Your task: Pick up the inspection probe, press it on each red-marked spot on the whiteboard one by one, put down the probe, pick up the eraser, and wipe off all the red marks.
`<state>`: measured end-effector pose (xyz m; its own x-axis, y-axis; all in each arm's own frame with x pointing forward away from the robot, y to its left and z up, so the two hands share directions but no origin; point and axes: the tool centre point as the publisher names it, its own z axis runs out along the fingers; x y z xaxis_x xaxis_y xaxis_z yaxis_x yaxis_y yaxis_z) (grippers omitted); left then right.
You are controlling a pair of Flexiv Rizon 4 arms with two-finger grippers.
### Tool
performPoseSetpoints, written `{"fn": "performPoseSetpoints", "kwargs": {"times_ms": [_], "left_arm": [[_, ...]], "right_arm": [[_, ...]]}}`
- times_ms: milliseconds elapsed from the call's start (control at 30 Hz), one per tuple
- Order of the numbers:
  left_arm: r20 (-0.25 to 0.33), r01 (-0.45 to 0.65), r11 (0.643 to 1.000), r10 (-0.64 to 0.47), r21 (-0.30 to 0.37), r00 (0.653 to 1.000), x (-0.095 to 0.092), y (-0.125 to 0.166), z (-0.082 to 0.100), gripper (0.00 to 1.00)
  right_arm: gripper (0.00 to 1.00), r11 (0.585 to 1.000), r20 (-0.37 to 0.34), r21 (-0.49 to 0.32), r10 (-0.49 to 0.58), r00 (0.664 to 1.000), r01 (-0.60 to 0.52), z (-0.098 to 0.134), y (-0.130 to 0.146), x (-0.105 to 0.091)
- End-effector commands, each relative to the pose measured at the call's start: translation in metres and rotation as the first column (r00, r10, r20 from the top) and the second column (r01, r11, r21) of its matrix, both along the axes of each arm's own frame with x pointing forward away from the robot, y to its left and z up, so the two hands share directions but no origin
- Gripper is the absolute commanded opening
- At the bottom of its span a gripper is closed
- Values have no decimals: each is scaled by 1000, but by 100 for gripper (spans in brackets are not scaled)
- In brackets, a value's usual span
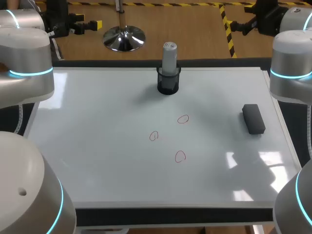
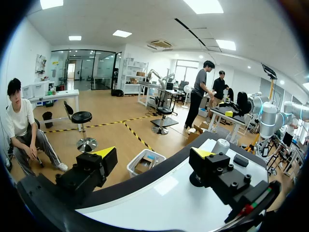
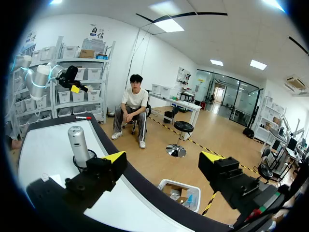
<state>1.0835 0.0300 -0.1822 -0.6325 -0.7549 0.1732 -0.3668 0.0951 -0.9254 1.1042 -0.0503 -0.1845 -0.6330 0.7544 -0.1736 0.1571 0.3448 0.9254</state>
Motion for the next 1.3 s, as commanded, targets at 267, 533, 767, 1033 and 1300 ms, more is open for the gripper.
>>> {"fn": "performPoseSetpoints", "kwargs": {"times_ms": [267, 533, 767, 1033, 1300], "left_arm": [[0, 0, 1000, 0, 0, 1000, 0, 0, 0, 100], [0, 0, 1000, 0, 0, 1000, 0, 0, 0, 100], [0, 0, 1000, 0, 0, 1000, 0, 0, 0, 100], [-1, 9, 1000, -9, 11, 1000, 0, -1, 0, 100], [15, 76, 997, -76, 18, 997, -3, -7, 2, 100]], "right_arm": [[100, 1000, 0, 0, 0, 1000, 0, 0, 0, 0], [100, 1000, 0, 0, 0, 1000, 0, 0, 0, 0], [100, 1000, 0, 0, 0, 1000, 0, 0, 0, 0], [100, 1000, 0, 0, 0, 1000, 0, 0, 0, 0], [100, 1000, 0, 0, 0, 1000, 0, 0, 0, 0]]}}
